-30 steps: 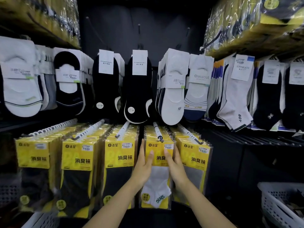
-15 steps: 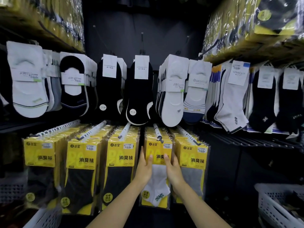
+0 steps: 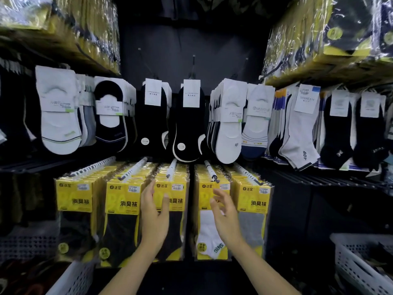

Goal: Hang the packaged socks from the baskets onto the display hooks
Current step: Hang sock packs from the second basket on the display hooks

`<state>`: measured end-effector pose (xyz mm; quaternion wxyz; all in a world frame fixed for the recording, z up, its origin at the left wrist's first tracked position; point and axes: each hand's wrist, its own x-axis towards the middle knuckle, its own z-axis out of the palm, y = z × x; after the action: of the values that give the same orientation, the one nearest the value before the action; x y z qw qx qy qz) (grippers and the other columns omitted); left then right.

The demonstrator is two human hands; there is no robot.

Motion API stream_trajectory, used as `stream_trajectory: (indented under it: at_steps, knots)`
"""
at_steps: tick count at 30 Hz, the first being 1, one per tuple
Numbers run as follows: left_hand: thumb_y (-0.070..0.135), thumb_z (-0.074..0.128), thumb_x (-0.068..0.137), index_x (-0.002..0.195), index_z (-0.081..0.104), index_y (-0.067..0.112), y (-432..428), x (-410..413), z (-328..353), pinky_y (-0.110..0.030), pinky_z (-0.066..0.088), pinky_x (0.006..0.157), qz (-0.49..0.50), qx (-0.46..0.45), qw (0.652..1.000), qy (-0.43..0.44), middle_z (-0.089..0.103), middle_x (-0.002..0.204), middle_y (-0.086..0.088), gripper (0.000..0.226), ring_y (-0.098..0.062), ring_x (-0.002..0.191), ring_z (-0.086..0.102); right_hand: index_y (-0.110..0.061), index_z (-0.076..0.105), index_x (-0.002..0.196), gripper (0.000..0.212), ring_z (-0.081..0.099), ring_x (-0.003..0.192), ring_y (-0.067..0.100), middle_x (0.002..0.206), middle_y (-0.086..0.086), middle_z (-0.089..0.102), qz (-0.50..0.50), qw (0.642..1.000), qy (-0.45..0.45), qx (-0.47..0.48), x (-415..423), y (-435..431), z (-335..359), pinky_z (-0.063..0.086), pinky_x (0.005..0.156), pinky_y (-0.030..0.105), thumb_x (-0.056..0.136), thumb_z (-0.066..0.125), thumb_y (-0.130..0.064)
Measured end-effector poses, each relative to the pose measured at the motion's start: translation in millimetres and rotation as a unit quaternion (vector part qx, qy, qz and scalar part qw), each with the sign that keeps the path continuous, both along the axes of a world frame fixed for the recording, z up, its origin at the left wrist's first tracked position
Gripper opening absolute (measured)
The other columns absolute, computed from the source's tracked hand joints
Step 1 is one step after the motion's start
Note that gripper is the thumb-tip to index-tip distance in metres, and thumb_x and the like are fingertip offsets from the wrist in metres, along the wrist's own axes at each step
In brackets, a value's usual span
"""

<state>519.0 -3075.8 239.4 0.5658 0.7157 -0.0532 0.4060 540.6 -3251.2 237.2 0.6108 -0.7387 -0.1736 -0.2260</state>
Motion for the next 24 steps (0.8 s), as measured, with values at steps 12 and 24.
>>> stream_trajectory:
  at_steps: [12,24]
  knots:
    - [0.043,0.037,0.097,0.151,0.002,0.029,30,41,-16,-0.030,0.017,0.113,-0.102,0.020,0.984,0.147,0.010,0.158,0.009,0.066,-0.010,0.144,0.012,-0.035,0.014,0.150,0.060,0.022,0.144,0.013,0.156,-0.011,0.022,0.098,0.977,0.187,0.040,34,84,-7,0.024,0.106,0.024,0.097,0.038,-0.050]
    - [0.045,0.036,0.096,0.151,-0.004,0.025,35,66,-36,-0.024,0.017,0.109,-0.122,-0.005,0.979,0.163,0.014,0.158,0.005,0.070,-0.013,0.144,0.016,-0.032,0.026,0.149,0.059,0.037,0.125,0.001,0.141,-0.016,0.041,0.065,0.981,0.175,0.050,52,93,-35,0.030,0.099,0.020,0.095,0.040,-0.052]
